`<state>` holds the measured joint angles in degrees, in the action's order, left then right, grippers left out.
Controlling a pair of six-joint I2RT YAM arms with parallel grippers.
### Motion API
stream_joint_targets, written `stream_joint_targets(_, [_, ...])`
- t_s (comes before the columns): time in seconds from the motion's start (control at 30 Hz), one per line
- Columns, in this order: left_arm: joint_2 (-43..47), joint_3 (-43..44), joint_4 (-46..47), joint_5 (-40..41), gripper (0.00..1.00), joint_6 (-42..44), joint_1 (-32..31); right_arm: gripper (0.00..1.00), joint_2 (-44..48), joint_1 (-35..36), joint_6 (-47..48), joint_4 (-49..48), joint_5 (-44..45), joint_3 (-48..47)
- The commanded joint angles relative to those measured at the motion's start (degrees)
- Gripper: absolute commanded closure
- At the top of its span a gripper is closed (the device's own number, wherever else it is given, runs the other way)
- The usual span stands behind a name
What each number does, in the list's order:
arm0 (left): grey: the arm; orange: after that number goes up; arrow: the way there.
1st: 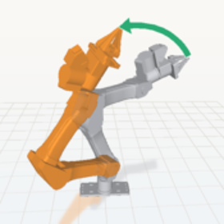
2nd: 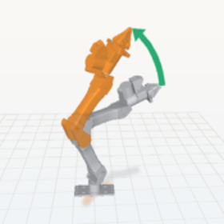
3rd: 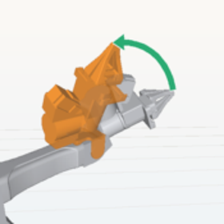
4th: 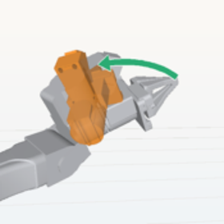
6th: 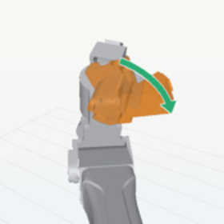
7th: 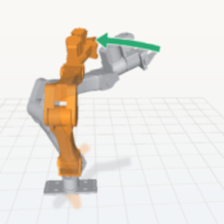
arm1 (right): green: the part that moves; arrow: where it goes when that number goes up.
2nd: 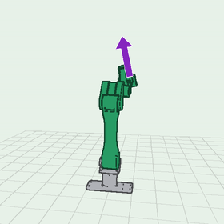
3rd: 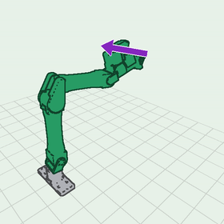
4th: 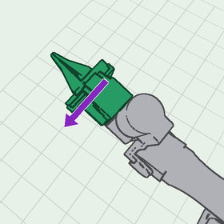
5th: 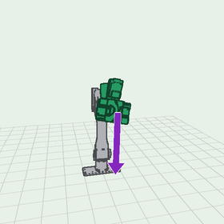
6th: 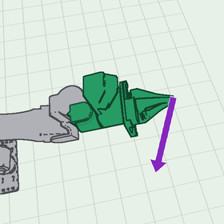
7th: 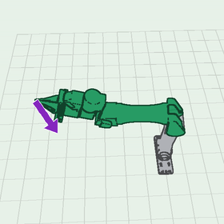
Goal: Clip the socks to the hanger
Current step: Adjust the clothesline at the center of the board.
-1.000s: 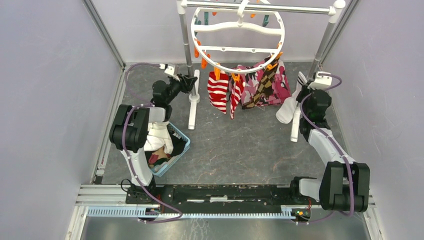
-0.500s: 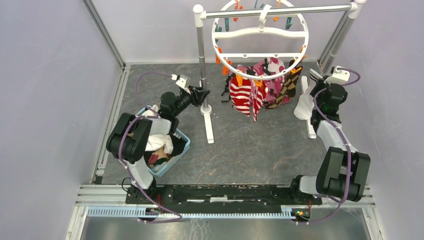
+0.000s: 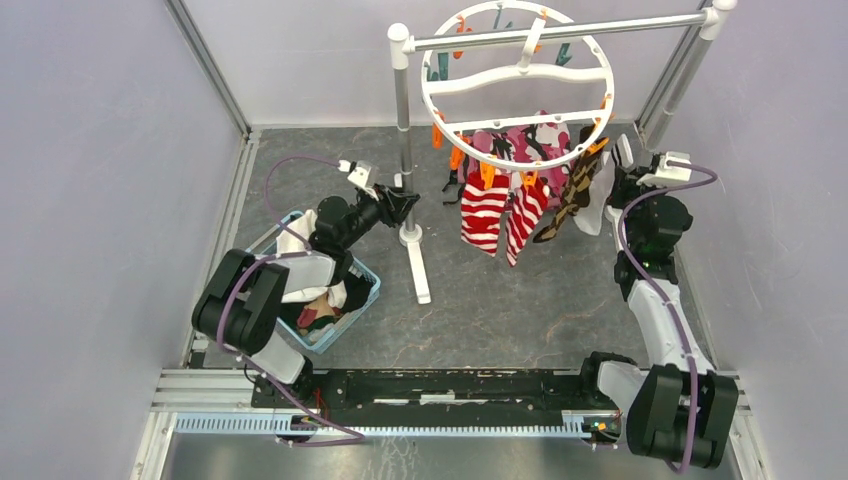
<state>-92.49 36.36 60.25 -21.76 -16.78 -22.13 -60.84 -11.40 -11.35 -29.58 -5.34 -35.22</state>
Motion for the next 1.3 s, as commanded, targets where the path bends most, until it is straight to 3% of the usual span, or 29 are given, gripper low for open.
stream_joint_targets(0.0, [7.31,-0.56,0.86,3.4,0.49,-4.06,-0.19,1.0,5.14,0.96,-0.98,3.03,1.78,2.07])
stream_joint_targets(0.4, [23.77,-6.61,-9.95,4.72,0.19,-3.68,-0.04,1.0,13.47,2.7,0.02,14.53,4.94,3.66])
stream_joint_targets(0.63, [37.8,-13.53,-17.36,4.65,0.11,-6.68,-0.03,1.0,12.77,1.36,-2.3,12.36,17.68,5.31])
stream_joint_targets(0.97, [44.95,-17.3,-20.36,4.51,0.03,-10.76,-0.13,1.0,-0.79,-4.25,-5.82,7.7,16.8,-2.29])
stream_joint_targets(1.27, [46.72,-17.84,-20.75,5.08,0.03,-9.72,-0.11,1.0,-19.13,-4.29,-8.72,7.32,10.37,-19.64])
